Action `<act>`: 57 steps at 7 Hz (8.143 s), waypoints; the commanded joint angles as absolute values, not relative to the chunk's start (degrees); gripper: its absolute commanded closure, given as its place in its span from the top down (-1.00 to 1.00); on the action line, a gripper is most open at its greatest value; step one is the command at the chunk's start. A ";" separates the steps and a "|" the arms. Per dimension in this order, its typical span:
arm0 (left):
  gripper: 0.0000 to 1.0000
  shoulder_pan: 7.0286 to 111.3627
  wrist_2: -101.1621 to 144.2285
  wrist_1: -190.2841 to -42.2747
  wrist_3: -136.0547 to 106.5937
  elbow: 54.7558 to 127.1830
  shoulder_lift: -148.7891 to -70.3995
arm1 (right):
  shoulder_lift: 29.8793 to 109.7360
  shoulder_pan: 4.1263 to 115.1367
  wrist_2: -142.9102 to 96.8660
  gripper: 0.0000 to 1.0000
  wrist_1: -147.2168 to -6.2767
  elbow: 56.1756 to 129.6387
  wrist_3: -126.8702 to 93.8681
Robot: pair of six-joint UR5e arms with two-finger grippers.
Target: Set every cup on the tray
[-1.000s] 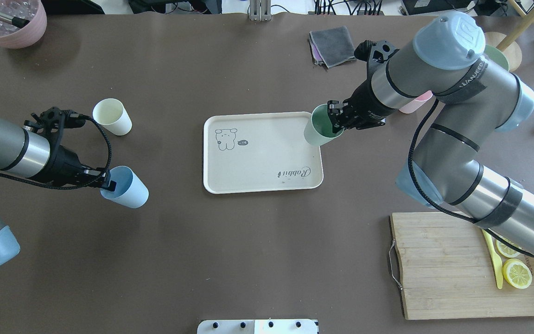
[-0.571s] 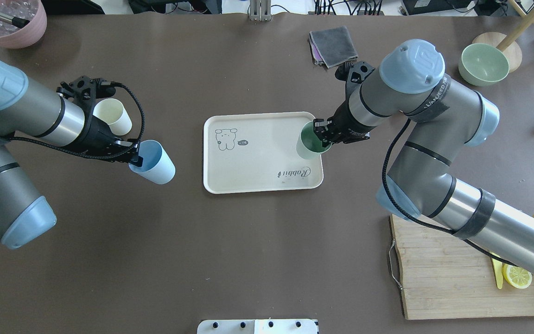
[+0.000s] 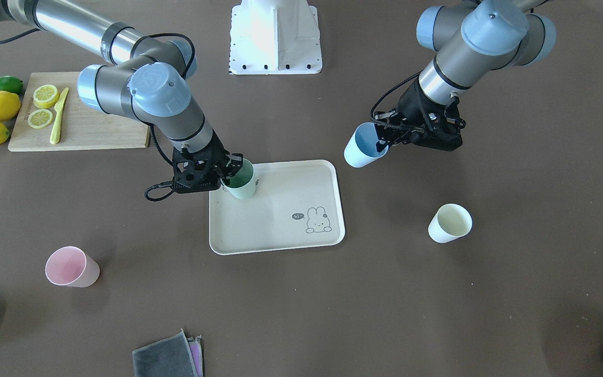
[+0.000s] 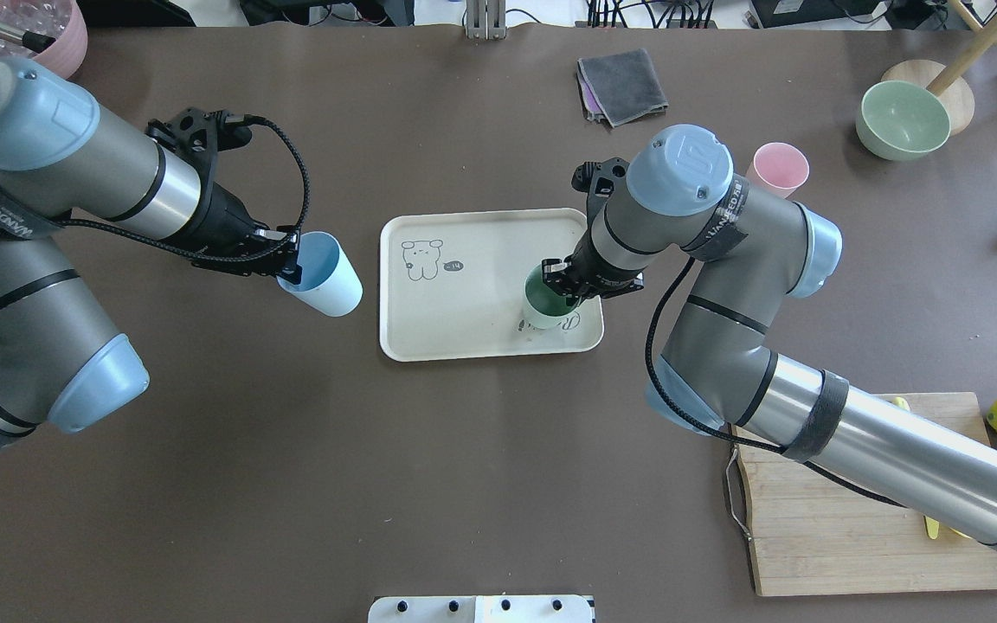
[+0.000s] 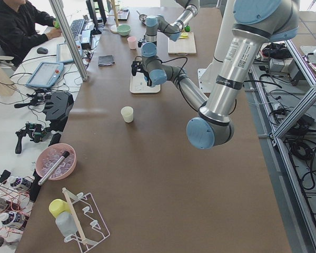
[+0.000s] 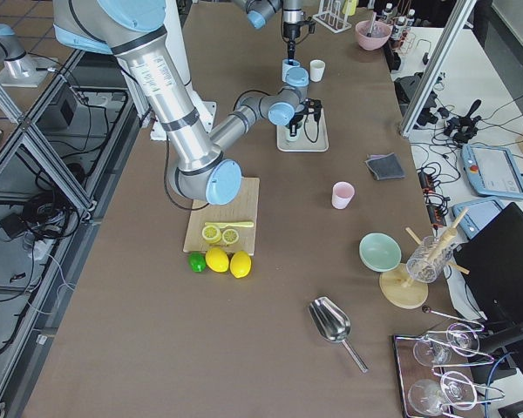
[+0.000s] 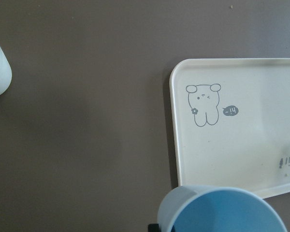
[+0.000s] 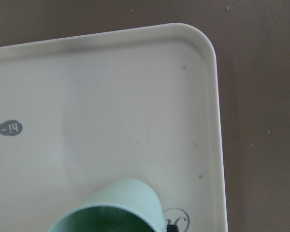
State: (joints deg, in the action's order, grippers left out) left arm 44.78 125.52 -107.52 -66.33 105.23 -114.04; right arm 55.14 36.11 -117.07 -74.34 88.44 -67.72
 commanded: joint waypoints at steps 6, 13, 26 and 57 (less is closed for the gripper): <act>-1.00 33.15 109.88 -107.67 -76.37 95.48 -124.69 | 55.54 49.02 -129.09 1.00 -82.43 96.32 -67.07; 0.92 32.34 105.56 -107.67 -75.67 92.99 -124.89 | 61.96 65.99 -129.46 1.00 -90.35 89.40 -37.29; 0.94 60.18 125.24 -90.44 -35.55 108.28 -114.45 | 62.84 60.39 -125.07 0.29 -69.81 71.03 -36.04; -1.00 50.12 121.20 -105.12 -53.42 87.28 -125.76 | 46.05 42.98 -118.74 -1.00 -74.55 77.62 -61.61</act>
State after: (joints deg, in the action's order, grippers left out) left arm 52.00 121.36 -105.18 -50.95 87.01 -124.86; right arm 46.37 43.48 -118.71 -76.61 79.50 -61.61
